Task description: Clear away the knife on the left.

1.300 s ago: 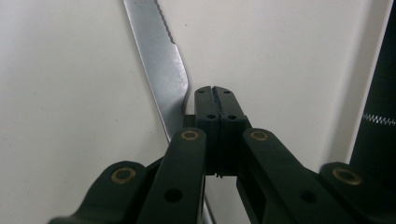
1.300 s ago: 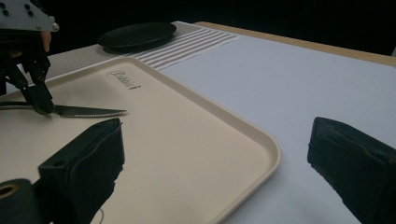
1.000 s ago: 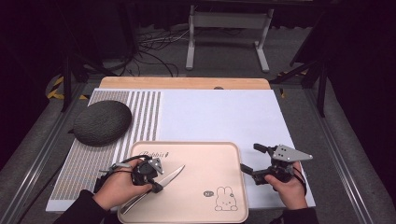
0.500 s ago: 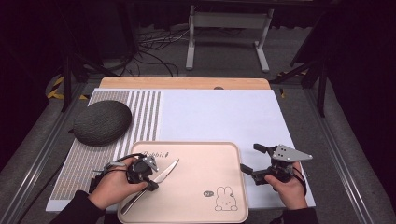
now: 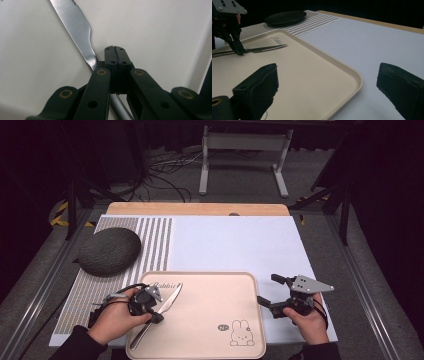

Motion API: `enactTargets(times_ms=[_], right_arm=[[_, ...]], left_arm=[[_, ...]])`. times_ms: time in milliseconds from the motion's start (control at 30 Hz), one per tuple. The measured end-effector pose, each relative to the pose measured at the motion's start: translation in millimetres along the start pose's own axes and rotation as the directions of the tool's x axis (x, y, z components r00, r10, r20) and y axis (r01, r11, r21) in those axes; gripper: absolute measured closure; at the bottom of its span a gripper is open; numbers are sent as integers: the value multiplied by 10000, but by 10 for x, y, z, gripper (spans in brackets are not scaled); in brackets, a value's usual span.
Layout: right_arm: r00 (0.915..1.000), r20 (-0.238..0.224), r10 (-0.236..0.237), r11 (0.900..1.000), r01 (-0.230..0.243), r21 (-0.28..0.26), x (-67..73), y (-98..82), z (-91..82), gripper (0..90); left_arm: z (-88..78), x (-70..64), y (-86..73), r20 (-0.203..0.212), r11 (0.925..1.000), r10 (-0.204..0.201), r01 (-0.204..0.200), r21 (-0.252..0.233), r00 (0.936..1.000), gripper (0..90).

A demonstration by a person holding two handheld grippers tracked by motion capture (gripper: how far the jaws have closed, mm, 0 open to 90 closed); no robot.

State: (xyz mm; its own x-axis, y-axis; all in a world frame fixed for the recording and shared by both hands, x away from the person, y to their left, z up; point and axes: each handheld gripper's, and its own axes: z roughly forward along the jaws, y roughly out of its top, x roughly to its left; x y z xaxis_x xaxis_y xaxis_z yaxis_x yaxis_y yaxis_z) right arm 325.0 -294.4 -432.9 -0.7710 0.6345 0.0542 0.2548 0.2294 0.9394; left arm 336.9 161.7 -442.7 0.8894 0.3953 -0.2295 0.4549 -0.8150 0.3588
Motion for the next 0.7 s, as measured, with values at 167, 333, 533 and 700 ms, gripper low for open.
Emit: enactTargets(times_ms=[167, 333, 533, 700], right_arm=[[10000, -9, -3, 10000, 3, -2, 2, 1, 1, 47], [10000, -25, -7, 10000, 7, 11, 3, 0, 4, 47], [10000, -34, -10, 10000, 10, 9, 4, 0, 5, 47], [10000, -33, -9, 10000, 10, 14, 5, 0, 5, 47]], left_arm=[[-22, 23, -46, 14, 9999, -156, 156, -13, 9999, 900], [-49, 45, -98, -45, 9994, -340, 340, -4, 9994, 900], [-71, 65, -148, -64, 9989, -464, 463, -28, 9989, 900], [-93, 84, -196, -91, 9981, -618, 618, -65, 9980, 900]])
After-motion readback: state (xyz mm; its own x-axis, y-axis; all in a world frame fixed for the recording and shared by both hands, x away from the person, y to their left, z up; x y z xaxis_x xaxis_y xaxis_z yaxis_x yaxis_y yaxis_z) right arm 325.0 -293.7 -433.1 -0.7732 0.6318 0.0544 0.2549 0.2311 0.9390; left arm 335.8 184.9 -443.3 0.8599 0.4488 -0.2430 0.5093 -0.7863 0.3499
